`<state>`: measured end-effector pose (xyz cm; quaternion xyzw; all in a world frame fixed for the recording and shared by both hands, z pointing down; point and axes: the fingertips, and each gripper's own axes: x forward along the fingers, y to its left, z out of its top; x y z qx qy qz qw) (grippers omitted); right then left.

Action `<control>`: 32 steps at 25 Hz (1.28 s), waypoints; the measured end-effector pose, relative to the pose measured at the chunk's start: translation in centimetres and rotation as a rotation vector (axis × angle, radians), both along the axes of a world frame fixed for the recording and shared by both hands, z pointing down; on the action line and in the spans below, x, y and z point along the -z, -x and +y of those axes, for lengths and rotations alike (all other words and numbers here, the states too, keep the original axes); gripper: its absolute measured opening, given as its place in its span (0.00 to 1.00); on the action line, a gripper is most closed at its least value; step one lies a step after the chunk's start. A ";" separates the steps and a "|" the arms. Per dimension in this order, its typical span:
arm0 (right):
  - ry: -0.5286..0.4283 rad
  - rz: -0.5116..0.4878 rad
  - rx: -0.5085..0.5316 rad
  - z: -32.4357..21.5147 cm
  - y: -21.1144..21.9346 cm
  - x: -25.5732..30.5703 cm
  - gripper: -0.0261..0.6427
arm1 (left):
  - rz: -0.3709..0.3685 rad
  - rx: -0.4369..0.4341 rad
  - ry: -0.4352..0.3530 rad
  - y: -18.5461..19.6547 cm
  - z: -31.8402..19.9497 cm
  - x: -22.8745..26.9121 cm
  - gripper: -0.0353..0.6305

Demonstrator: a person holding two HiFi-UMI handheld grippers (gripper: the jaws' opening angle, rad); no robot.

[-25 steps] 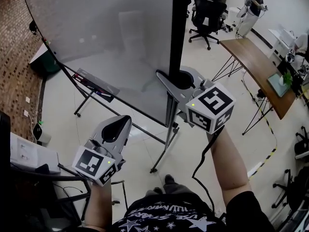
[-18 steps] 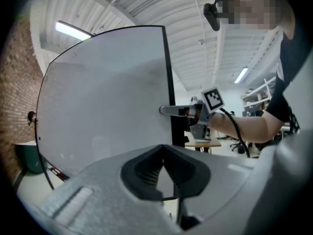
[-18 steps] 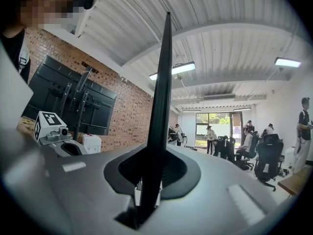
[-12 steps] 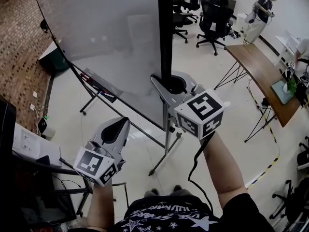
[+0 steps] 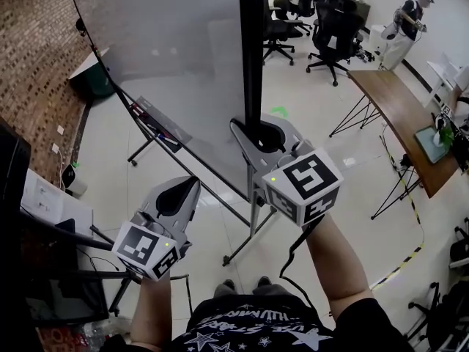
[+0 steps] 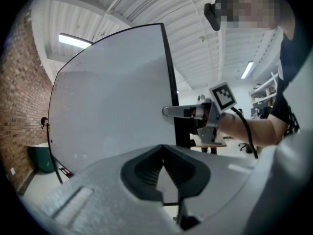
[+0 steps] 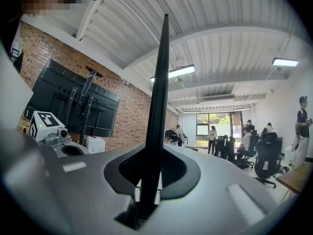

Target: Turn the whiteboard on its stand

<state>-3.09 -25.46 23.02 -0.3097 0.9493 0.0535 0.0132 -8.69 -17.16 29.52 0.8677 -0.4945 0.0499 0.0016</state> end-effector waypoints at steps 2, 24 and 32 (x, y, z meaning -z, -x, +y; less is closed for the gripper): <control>0.003 -0.001 0.003 0.4 -0.4 0.0 0.12 | -0.001 0.016 0.001 -0.3 0.6 0.0 0.06; -0.006 -0.024 -0.008 8.5 -6.0 0.5 0.12 | 0.024 -0.078 0.028 -1.5 6.2 -0.9 0.06; -0.018 -0.013 -0.039 11.6 -9.0 1.0 0.12 | 0.018 -0.180 0.056 -2.1 7.8 -1.6 0.06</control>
